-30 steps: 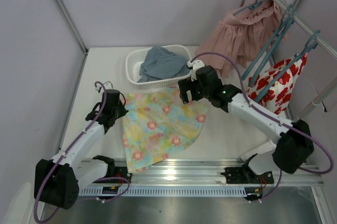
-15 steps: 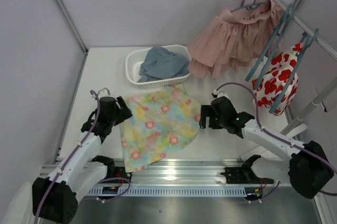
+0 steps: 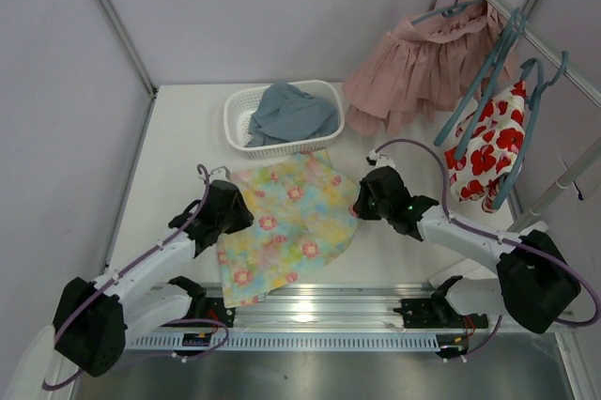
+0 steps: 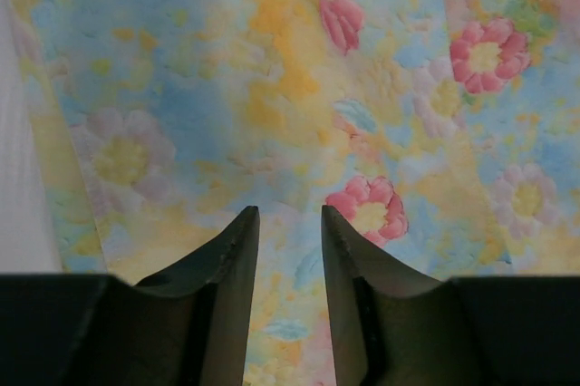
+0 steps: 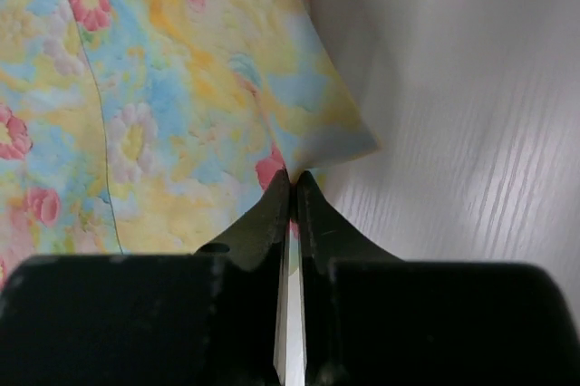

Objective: Place the skirt on the hanger

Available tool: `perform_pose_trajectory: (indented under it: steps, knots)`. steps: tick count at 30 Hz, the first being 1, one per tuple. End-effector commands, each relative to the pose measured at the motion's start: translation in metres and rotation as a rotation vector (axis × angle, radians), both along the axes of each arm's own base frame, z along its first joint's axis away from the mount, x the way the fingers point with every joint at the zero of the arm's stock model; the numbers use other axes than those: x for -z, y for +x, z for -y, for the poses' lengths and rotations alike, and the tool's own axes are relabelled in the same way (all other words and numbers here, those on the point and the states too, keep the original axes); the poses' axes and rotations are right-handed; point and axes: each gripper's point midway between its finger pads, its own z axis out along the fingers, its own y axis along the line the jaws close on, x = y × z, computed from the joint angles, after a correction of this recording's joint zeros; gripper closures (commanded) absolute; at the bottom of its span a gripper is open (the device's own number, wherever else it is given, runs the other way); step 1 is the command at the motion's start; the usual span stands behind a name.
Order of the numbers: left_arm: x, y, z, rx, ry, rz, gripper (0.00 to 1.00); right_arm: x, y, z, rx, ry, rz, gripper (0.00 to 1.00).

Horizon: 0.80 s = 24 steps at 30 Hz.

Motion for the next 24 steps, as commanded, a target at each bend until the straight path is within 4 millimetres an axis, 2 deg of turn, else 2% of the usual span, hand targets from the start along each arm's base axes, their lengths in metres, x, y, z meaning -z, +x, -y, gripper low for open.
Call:
perform_pose_trajectory:
  steps: [1, 3, 4, 5, 7, 8, 9, 10, 12, 13, 15, 20, 23, 24]
  knots:
    - [0.009, 0.007, 0.001, -0.046, -0.009, -0.005, 0.66, -0.052, 0.025, -0.025, -0.01, 0.072, 0.119, 0.98]
    - [0.015, 0.007, 0.002, -0.054, -0.005, -0.021, 0.68, -0.065, 0.021, -0.023, 0.0, 0.026, 0.123, 1.0]
    - [0.019, 0.006, 0.0, -0.061, -0.001, -0.029, 0.68, -0.097, 0.025, -0.03, 0.003, 0.043, 0.177, 1.0]
    - [0.019, 0.006, 0.0, -0.065, 0.003, -0.032, 0.68, -0.101, 0.013, -0.029, 0.004, -0.027, 0.178, 1.0]
    - [0.021, 0.007, -0.002, -0.073, 0.01, -0.038, 0.68, -0.124, 0.0, -0.032, 0.019, -0.055, 0.185, 1.0]
    - [0.021, 0.007, -0.001, -0.071, 0.013, -0.042, 0.68, -0.129, -0.008, -0.038, 0.011, -0.069, 0.19, 1.0]
    - [0.02, 0.008, -0.001, -0.071, 0.017, -0.04, 0.68, -0.128, -0.013, -0.039, 0.009, -0.077, 0.172, 0.91]
    - [0.021, 0.008, -0.003, -0.072, 0.024, -0.043, 0.68, -0.121, -0.019, -0.037, 0.004, -0.1, 0.141, 0.76]
    - [0.022, 0.008, -0.002, -0.067, 0.03, -0.047, 0.68, -0.109, -0.028, -0.036, 0.009, -0.104, 0.096, 0.25]
    - [0.023, 0.008, -0.003, -0.067, 0.035, -0.053, 0.68, -0.102, -0.032, -0.03, 0.018, -0.121, 0.077, 0.18]
    - [0.024, 0.007, -0.005, -0.071, 0.042, -0.057, 0.68, -0.096, -0.038, -0.02, 0.035, -0.127, 0.067, 0.11]
    - [0.022, 0.007, -0.009, -0.083, 0.065, -0.052, 0.68, -0.105, -0.045, 0.006, 0.058, -0.12, 0.106, 0.07]
    - [0.02, 0.009, -0.011, -0.086, 0.08, -0.053, 0.68, -0.099, -0.045, 0.015, 0.069, -0.103, 0.106, 0.08]
    - [0.02, 0.01, -0.011, -0.083, 0.085, -0.053, 0.68, -0.088, -0.046, 0.023, 0.078, -0.112, 0.095, 0.09]
